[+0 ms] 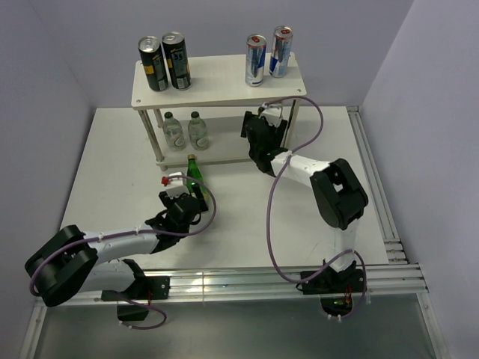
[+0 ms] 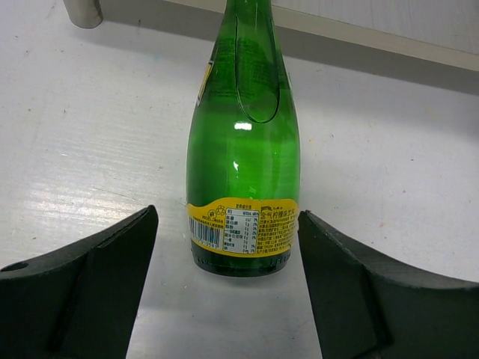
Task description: Place and organize the beverage onto the shelf
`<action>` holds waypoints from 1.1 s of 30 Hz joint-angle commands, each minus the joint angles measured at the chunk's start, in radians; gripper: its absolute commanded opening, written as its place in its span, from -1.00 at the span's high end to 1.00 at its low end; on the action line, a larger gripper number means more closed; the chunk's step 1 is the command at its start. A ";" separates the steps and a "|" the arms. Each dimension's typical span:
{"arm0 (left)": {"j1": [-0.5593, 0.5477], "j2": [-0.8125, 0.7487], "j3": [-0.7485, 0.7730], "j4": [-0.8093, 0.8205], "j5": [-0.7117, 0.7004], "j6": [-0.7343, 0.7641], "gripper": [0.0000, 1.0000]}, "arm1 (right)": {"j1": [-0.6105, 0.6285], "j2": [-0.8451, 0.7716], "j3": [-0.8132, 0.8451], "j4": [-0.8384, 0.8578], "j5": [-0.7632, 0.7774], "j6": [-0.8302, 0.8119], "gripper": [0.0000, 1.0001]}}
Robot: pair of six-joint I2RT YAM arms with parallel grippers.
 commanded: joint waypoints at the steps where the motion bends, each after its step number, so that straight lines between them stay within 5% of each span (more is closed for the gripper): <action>1: 0.003 -0.041 0.043 -0.028 -0.006 0.002 -0.64 | 0.012 -0.126 -0.047 0.065 -0.003 0.014 -1.00; 12: 0.026 -0.030 0.207 -0.201 -0.020 0.016 -0.80 | 0.118 -0.388 -0.335 0.071 0.045 0.074 -1.00; 21: 0.041 -0.007 0.251 -0.234 -0.015 0.027 -0.82 | 0.133 -0.442 -0.378 0.030 0.049 0.103 -1.00; 33: 0.219 0.163 0.425 -0.338 0.233 0.126 -0.82 | 0.303 -0.874 -0.650 -0.221 0.164 0.297 -1.00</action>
